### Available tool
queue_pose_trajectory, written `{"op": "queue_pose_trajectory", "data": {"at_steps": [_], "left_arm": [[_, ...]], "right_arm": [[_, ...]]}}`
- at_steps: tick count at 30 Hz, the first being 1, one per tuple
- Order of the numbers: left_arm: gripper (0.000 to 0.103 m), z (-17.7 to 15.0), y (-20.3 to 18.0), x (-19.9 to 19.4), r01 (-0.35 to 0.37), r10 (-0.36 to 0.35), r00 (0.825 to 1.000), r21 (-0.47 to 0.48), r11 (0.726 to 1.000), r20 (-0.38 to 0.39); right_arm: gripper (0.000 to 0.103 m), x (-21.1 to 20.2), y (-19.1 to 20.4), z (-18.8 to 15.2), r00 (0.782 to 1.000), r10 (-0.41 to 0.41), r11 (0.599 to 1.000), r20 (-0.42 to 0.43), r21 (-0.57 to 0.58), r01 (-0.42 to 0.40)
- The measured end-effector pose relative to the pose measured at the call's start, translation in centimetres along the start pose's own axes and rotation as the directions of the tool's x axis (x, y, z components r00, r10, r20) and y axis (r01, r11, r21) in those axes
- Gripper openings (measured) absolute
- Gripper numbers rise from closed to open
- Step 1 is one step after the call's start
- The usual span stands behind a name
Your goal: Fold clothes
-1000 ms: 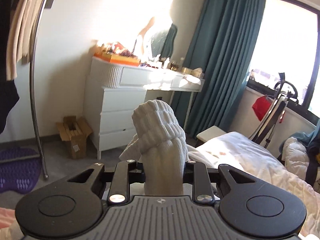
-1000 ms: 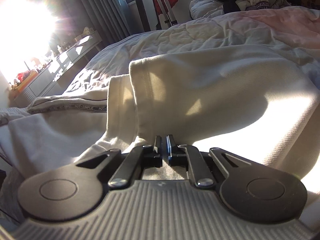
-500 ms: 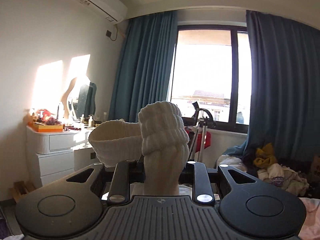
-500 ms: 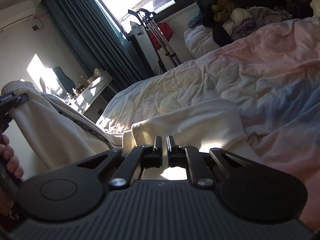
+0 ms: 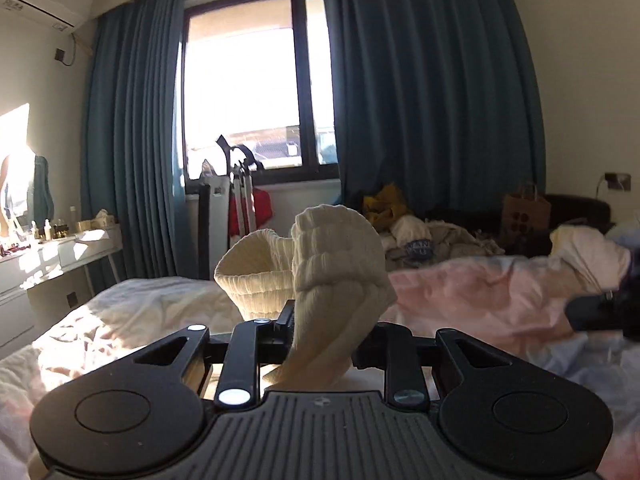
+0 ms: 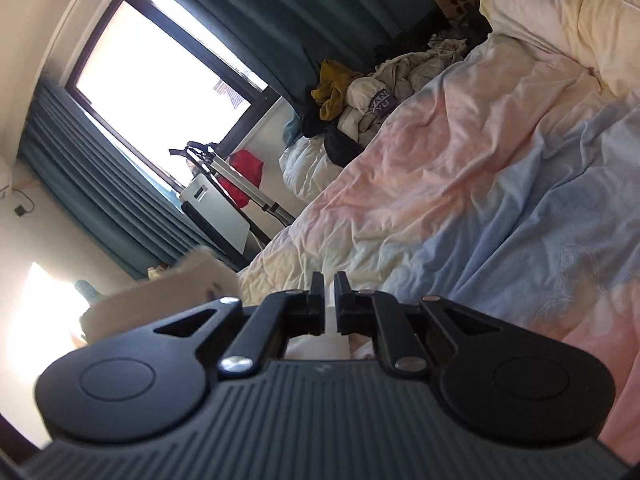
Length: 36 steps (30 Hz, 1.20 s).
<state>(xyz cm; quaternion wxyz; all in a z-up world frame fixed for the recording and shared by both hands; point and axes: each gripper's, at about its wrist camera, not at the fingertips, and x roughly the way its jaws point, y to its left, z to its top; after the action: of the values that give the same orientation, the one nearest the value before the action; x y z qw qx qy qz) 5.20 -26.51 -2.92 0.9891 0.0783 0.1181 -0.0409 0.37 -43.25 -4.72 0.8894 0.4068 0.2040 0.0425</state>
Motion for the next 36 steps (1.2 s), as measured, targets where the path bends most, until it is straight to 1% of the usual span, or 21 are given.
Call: {"op": "queue_pose_trajectory", "data": {"at_steps": [1,2,4,7,9,10,11,12,13,15,16,20,24,27,29,33,34,36], "left_arm": [[0.026,-1.4,-1.4,0.5,0.017,-0.017,0.999,0.03,0.999,-0.029],[0.026,-2.6,-2.3,0.9,0.028,-0.025,0.999,0.061,0.998,-0.043],[0.027,-3.9,-2.6,1.1,0.028,-0.025,0.999,0.097,0.995,-0.031],[0.03,-4.6,-0.9,1.6,0.038,-0.035,0.999,0.108,0.993,-0.024],[0.035,-5.0,0.4,1.8,0.045,-0.043,0.999,0.114,0.993,-0.02],[0.039,-5.3,0.8,1.6,0.047,-0.045,0.999,0.121,0.992,-0.021],[0.046,-5.5,1.0,1.6,0.055,-0.052,0.998,0.128,0.99,-0.028],[0.054,-5.6,1.5,1.4,0.077,-0.072,0.997,0.133,0.988,-0.042],[0.057,-5.8,2.1,1.0,0.104,-0.097,0.994,0.143,0.984,-0.055],[0.078,-6.4,3.2,0.2,0.137,-0.128,0.99,0.175,0.975,-0.067],[0.081,-6.6,3.9,-0.2,0.149,-0.139,0.988,0.187,0.971,-0.064],[0.082,-6.8,7.0,-2.2,0.195,-0.186,0.981,0.227,0.954,-0.061],[0.083,-6.8,10.9,-3.8,0.199,-0.175,0.978,0.254,0.946,-0.113],[0.083,-6.8,13.4,-3.9,0.219,-0.184,0.971,0.255,0.942,-0.151],[0.081,-6.9,14.9,-3.9,0.234,-0.194,0.966,0.257,0.938,-0.173],[0.079,-7.6,16.0,-4.2,0.283,-0.244,0.954,0.261,0.923,-0.173],[0.079,-7.8,16.1,-4.2,0.301,-0.263,0.95,0.262,0.917,-0.17],[0.079,-8.3,16.3,-4.3,0.343,-0.308,0.936,0.252,0.905,-0.168]], "right_arm": [[0.009,0.1,-0.2,0.0,1.0,0.001,1.0,-0.007,-0.003,-0.001],[0.009,0.3,-0.4,0.0,1.0,0.003,1.0,-0.013,-0.006,-0.003],[0.009,0.7,-0.7,-0.1,1.0,0.006,1.0,-0.025,-0.012,-0.006],[0.009,1.4,-1.2,-0.2,0.998,0.039,0.999,-0.052,0.006,-0.038],[0.009,1.8,-1.1,-0.3,0.995,0.07,0.998,-0.07,0.013,-0.069],[0.009,2.0,-0.9,-0.4,0.993,0.085,0.996,-0.078,0.013,-0.084],[0.009,2.1,-0.8,-0.5,0.991,0.101,0.995,-0.087,0.013,-0.1],[0.009,2.2,-0.6,-0.6,0.989,0.116,0.993,-0.095,0.013,-0.115],[0.009,2.4,-0.4,-0.7,0.986,0.131,0.991,-0.103,0.013,-0.131],[0.009,2.6,-0.1,-0.8,0.98,0.162,0.987,-0.12,0.014,-0.161],[0.009,2.8,0.1,-0.9,0.976,0.177,0.984,-0.128,0.015,-0.177],[0.009,3.1,0.7,-1.1,0.966,0.21,0.977,-0.148,0.013,-0.211],[0.009,4.0,2.3,-1.2,0.944,0.272,0.96,-0.188,-0.01,-0.279],[0.009,5.2,4.4,-1.2,0.933,0.275,0.95,-0.231,-0.086,-0.301],[0.009,6.3,5.5,-1.2,0.922,0.287,0.941,-0.259,-0.102,-0.322],[0.01,9.0,6.7,-1.6,0.896,0.326,0.928,-0.302,-0.076,-0.363],[0.01,9.9,7.0,-1.7,0.885,0.335,0.925,-0.323,-0.066,-0.374],[0.011,11.2,7.4,-1.7,0.874,0.333,0.925,-0.352,-0.056,-0.375]]}}
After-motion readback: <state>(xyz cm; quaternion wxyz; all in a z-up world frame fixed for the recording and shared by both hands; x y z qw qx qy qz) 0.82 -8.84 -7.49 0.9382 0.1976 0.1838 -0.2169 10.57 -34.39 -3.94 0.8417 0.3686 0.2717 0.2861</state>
